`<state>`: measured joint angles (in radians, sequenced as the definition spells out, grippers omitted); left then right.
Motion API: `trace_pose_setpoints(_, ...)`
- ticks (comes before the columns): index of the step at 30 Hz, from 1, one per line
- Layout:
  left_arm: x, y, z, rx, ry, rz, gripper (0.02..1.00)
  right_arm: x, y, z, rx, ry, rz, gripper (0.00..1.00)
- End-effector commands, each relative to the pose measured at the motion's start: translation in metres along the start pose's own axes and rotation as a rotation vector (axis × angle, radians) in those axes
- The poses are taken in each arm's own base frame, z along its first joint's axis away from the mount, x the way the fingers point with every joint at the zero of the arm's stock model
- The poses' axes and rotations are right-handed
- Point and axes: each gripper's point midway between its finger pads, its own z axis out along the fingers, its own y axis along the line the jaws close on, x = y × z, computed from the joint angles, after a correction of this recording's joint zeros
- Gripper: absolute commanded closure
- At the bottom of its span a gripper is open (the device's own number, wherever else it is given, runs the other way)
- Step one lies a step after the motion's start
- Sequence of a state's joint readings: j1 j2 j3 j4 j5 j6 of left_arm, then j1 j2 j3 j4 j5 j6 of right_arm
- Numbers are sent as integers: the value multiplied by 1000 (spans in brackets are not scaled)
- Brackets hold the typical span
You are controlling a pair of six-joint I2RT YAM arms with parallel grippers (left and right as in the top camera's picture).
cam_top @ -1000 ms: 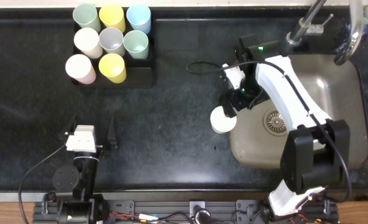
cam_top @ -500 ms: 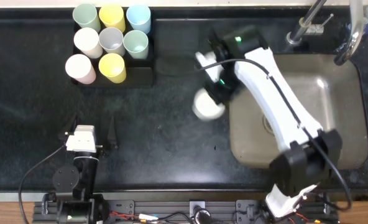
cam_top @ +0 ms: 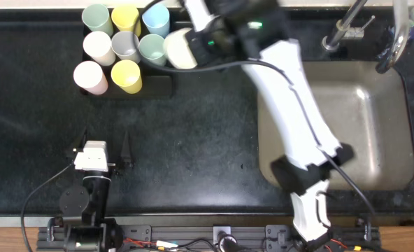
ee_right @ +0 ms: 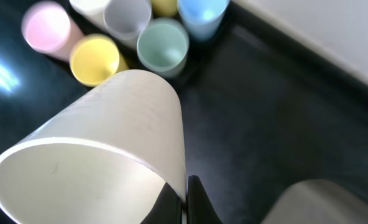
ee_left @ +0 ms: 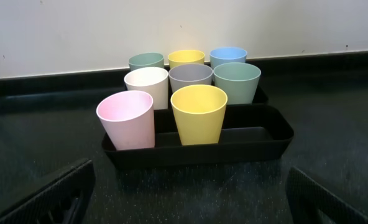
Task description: Store Cups
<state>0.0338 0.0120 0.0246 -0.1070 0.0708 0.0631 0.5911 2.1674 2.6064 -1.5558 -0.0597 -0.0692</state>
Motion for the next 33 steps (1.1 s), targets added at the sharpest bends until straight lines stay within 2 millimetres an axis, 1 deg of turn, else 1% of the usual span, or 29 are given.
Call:
trace_pose_setpoints(1,0,1,-1,-6,-2,18,18,0,28,30,-15,36,-14,958)
trace_pose_setpoints(5,0,1,-1,-6,-2,18,20,2,35,54,-21,63,-28,958)
trace_pose_setpoints(11,0,1,-1,-6,-2,19,18,13,31,85,-3,129,-26,958)
trace_pose_setpoints(17,0,1,-1,-6,-2,18,18,15,30,98,-3,146,-27,958)
trace_pose_setpoints(23,0,1,-1,-6,-2,19,18,26,30,123,-12,200,-63,956)
trace_pose_setpoints(28,0,1,-1,-6,-2,19,18,23,32,128,-21,189,-70,958)
trace_pose_setpoints(33,0,1,-1,-6,-2,18,18,21,38,129,-60,177,-82,956)
